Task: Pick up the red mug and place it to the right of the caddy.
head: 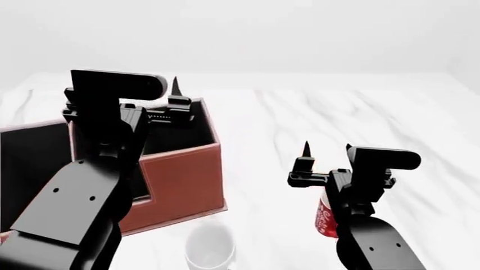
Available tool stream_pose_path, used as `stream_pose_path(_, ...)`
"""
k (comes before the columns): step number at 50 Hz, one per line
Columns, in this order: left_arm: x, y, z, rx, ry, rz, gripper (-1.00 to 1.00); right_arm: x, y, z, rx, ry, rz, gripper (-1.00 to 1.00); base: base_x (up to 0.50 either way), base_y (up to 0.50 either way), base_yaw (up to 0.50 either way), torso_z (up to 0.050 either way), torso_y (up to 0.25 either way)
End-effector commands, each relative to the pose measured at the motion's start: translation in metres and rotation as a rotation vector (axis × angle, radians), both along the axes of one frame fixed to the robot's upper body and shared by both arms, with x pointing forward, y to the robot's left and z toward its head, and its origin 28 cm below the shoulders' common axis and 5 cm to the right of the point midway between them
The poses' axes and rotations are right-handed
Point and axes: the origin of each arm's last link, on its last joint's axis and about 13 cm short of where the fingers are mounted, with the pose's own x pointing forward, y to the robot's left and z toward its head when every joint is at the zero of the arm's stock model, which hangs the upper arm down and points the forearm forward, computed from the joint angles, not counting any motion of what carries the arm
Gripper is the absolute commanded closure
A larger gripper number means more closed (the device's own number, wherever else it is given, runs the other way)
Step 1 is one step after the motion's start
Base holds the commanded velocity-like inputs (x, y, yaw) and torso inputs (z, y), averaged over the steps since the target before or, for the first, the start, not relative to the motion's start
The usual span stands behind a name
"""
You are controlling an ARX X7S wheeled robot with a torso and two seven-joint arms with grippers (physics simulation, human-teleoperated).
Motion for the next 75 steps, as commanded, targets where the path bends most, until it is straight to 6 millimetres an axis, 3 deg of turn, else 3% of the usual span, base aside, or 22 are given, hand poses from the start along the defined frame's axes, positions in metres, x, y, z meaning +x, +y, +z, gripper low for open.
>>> stream_pose_path(1, 0.000, 0.001, 0.000, -0.003, -0.005, 0.005, -1.00, 0.001, 0.001, 0.000, 0.010, 0.006, -0.004, -1.00, 0.50, 0.00, 0.00, 0.000, 0.011)
stream_pose_path(8, -0.002, 0.002, 0.002, -0.008, -0.014, 0.006, -1.00, -0.003, -0.003, -0.001, 0.019, 0.002, -0.039, -1.00, 0.07, 0.00, 0.00, 0.000, 0.002)
stream_pose_path(12, -0.002, 0.003, 0.003, -0.009, -0.016, 0.006, -1.00, -0.016, -0.004, -0.001, -0.023, -0.071, -0.029, -1.00, 0.00, 0.00, 0.00, 0.000, 0.000)
stream_pose_path(24, -0.004, 0.002, 0.002, -0.015, -0.012, -0.001, -1.00, -0.072, -0.021, -0.015, -0.010, -0.027, -0.012, -1.00, 0.00, 0.00, 0.00, 0.000, 0.000)
stream_pose_path(28, -0.005, 0.002, 0.003, -0.014, -0.013, -0.003, -1.00, -0.078, -0.024, -0.019, -0.005, -0.013, -0.025, -1.00, 0.00, 0.00, 0.00, 0.000, 0.000)
stream_pose_path(35, -0.004, 0.003, 0.004, -0.014, -0.017, 0.000, -1.00, -0.103, -0.030, -0.043, -0.015, 0.038, -0.030, -1.00, 0.00, 0.00, 0.00, 0.000, 0.000)
stream_pose_path(55, -0.003, 0.004, 0.004, -0.015, -0.016, 0.009, -1.00, -0.123, -0.034, -0.060, -0.012, 0.100, -0.038, -1.00, 0.00, 0.00, 0.00, 0.000, 0.000)
stream_pose_path(75, -0.001, 0.005, 0.002, -0.020, -0.011, 0.013, -1.00, -0.121, -0.033, -0.067, -0.013, 0.137, -0.015, -1.00, 0.00, 0.00, 0.00, 0.000, 0.000)
